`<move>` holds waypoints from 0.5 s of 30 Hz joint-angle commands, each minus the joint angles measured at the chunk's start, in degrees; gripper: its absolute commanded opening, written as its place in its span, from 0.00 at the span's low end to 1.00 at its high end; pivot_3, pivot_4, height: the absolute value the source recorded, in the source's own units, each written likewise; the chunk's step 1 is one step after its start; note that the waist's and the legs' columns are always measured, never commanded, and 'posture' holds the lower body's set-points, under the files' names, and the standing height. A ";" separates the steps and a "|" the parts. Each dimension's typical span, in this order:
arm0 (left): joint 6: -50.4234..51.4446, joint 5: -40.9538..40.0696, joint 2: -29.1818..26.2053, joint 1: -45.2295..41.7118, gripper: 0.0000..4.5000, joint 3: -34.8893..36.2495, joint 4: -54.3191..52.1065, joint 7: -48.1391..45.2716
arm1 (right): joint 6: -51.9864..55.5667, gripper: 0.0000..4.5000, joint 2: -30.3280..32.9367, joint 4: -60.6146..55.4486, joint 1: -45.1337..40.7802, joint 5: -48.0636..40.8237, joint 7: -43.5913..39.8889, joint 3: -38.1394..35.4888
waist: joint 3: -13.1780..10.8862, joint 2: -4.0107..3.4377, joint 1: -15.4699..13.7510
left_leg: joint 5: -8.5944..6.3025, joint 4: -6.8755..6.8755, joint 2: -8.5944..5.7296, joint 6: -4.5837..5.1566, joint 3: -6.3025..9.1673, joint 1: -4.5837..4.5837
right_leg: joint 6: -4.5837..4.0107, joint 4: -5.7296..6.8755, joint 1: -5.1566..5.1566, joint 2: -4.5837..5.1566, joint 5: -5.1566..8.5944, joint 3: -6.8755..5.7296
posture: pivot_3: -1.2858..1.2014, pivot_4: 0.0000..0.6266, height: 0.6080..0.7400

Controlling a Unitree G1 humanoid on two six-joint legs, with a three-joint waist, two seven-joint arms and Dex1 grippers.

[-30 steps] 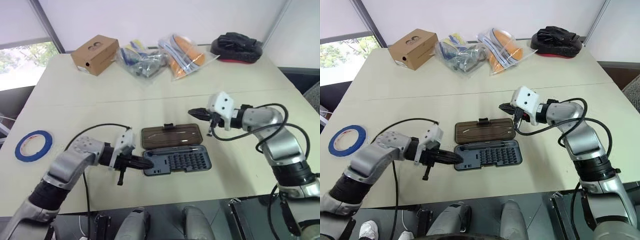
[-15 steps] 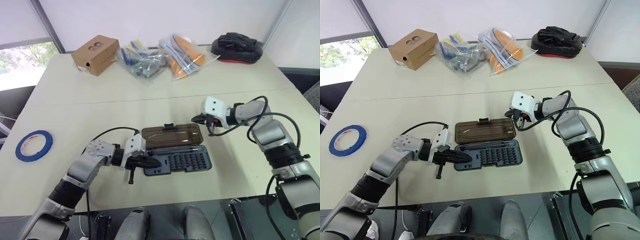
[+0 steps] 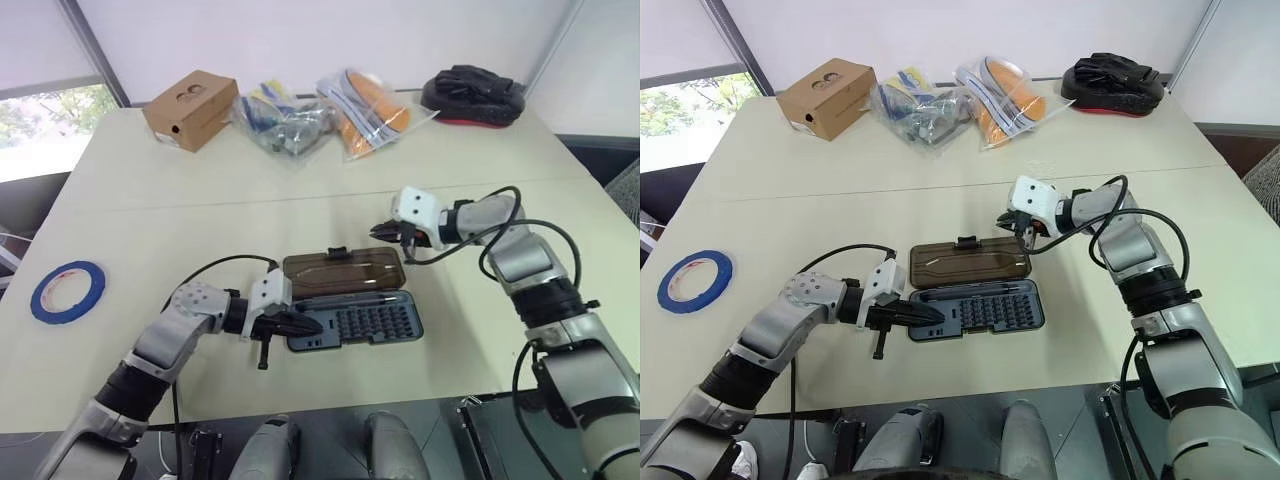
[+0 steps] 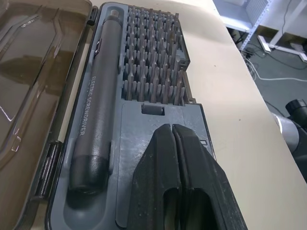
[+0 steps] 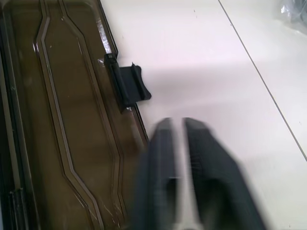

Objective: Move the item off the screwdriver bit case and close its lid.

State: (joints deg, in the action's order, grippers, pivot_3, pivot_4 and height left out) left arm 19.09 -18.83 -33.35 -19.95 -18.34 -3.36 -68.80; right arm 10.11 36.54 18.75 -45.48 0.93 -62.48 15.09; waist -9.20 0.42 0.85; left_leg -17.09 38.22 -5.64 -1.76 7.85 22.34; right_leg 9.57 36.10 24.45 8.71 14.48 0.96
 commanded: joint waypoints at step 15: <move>1.21 2.20 -0.27 0.85 0.00 -0.91 1.41 0.92 | -5.21 0.99 -6.88 18.15 -7.95 3.66 0.58 1.71 | 0.00 0.00 0.11 | 0.02 0.00 0.01 -0.03 0.02 -0.01 | -0.01 0.02 0.00 -0.01 0.00 0.00 | 0.52 0.24 1.00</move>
State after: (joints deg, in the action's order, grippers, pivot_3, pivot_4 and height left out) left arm 19.31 -18.83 -33.15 -20.13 -18.41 -3.33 -68.62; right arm 7.40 29.97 34.46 -51.32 3.73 -61.91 16.70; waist -9.20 0.41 0.96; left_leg -17.08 38.21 -5.64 -1.79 7.87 22.33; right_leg 9.57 36.12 24.45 8.70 14.47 0.95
